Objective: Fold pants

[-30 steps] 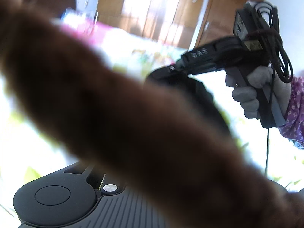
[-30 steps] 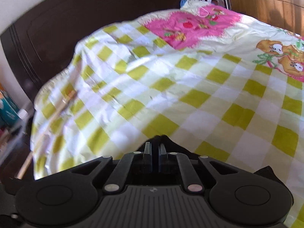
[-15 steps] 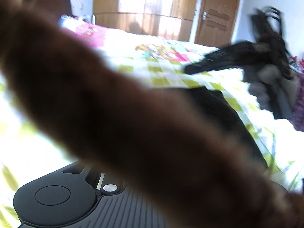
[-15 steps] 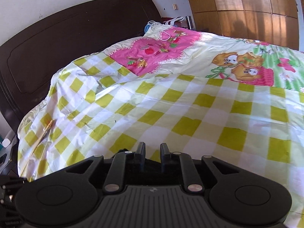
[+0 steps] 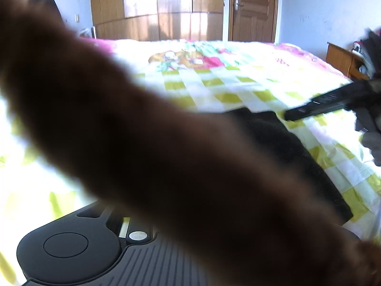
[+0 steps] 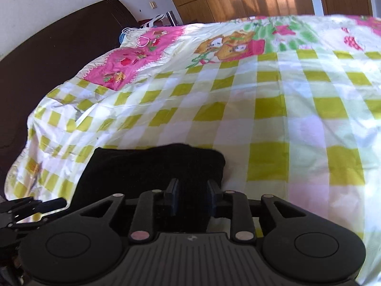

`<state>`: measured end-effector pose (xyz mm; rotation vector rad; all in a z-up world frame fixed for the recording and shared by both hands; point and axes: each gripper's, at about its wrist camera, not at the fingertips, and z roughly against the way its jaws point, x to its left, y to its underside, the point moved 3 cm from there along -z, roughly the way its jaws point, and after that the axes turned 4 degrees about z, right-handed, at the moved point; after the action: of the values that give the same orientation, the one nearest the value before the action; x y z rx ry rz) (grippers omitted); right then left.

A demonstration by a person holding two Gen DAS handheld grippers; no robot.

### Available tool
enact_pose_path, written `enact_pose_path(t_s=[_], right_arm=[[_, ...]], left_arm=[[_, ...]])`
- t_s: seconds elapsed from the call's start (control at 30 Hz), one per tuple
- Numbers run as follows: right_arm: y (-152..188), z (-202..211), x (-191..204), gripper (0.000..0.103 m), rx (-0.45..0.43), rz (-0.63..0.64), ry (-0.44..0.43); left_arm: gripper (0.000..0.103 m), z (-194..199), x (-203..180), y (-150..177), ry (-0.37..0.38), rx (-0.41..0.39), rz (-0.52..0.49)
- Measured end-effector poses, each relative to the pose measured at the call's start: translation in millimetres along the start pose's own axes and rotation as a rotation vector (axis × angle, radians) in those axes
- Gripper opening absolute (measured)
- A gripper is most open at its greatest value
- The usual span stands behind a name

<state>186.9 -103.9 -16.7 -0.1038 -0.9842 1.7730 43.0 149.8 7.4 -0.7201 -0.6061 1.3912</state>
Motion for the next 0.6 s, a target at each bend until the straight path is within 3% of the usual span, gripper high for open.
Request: enact_pose_path(t_s=[0.1, 0.2, 0.23, 0.27, 0.43, 0.5, 0.53, 0.6], right_arm=[[22, -11, -1, 0.050, 0.076, -0.090, -0.095], [38, -25, 5, 0.070, 0.082, -0.109, -0.107], [40, -28, 6, 0.071, 0.090, -0.100, -0.104], [41, -27, 7, 0.072, 0.094, -0.094, -0.101], [49, -19, -8, 0.071, 0.106, -0.133, -0.155], [51, -30, -6, 0.071, 0.114, -0.180, -0.190], [52, -35, -3, 0.070, 0.114, -0.194, -0.194], [48, -39, 1, 0.059, 0.111, -0.193, -0.208]], left_arm=[[0.045, -4, 12, 3, -0.008, 0.017, 0.020], [0.047, -19, 19, 7, 0.062, 0.057, 0.114], [0.049, -22, 18, 8, 0.088, 0.060, 0.128], [0.055, -26, 16, 10, 0.103, 0.064, 0.129], [0.060, -19, 20, 14, 0.127, 0.063, 0.153], [0.071, -25, 23, 18, 0.119, 0.070, 0.170], [0.072, -31, 25, 19, 0.127, 0.076, 0.194], [0.069, -40, 22, 19, 0.177, 0.088, 0.260]])
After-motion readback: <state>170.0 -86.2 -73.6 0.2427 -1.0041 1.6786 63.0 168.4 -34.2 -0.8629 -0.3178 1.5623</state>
